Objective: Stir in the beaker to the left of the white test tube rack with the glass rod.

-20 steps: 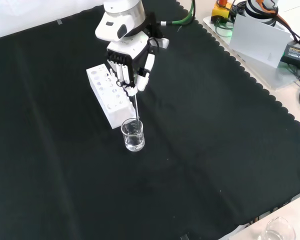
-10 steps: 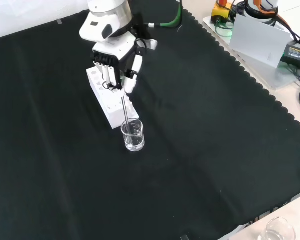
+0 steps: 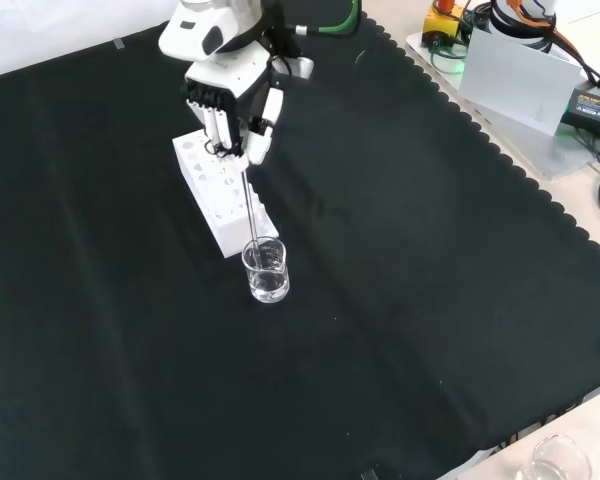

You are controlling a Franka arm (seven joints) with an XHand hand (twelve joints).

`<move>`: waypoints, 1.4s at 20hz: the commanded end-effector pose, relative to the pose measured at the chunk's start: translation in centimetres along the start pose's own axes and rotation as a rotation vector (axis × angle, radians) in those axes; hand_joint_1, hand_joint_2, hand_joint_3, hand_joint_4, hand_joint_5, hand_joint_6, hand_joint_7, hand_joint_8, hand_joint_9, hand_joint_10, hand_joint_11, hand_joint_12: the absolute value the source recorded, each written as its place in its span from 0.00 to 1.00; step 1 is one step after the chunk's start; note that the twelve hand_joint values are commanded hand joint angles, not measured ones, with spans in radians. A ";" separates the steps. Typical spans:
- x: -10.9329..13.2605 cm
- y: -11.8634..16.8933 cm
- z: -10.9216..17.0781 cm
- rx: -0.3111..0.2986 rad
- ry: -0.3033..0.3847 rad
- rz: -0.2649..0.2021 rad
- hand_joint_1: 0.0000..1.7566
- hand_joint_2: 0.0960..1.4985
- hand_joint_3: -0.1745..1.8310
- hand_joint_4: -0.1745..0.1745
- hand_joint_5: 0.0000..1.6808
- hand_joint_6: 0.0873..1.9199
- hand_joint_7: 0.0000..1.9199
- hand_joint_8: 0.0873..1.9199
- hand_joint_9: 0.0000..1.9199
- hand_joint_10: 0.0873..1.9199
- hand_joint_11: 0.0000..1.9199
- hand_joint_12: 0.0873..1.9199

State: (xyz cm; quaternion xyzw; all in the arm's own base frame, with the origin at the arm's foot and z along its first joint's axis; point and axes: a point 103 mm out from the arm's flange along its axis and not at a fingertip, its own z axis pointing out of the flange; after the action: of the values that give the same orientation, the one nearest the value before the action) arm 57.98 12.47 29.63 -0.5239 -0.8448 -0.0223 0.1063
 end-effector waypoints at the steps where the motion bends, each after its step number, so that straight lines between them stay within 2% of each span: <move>1: 0.3 -2.5 -0.1 0.012 -0.010 0.002 0.75 0.67 0.00 0.00 0.86 0.00 0.72 0.28 0.96 0.11 0.91 0.15; 6: 2.1 -1.8 0.8 0.023 0.001 -0.022 0.75 0.67 0.00 0.00 0.86 0.00 0.72 0.28 0.96 0.11 0.91 0.15; 14: 3.9 1.7 1.8 0.036 0.013 -0.060 0.75 0.67 0.00 0.00 0.86 0.00 0.72 0.28 0.96 0.11 0.91 0.15; 20: 2.9 3.1 1.1 0.033 0.007 -0.056 0.75 0.67 0.00 0.00 0.86 0.00 0.72 0.28 0.96 0.11 0.91 0.15; 28: 0.7 1.3 -0.1 0.022 -0.008 -0.025 0.75 0.67 0.00 0.00 0.86 0.00 0.72 0.28 0.96 0.11 0.91 0.15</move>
State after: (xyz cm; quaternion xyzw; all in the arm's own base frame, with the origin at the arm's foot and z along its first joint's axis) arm 59.71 15.55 29.44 -0.5034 -0.8569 -0.0153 0.1096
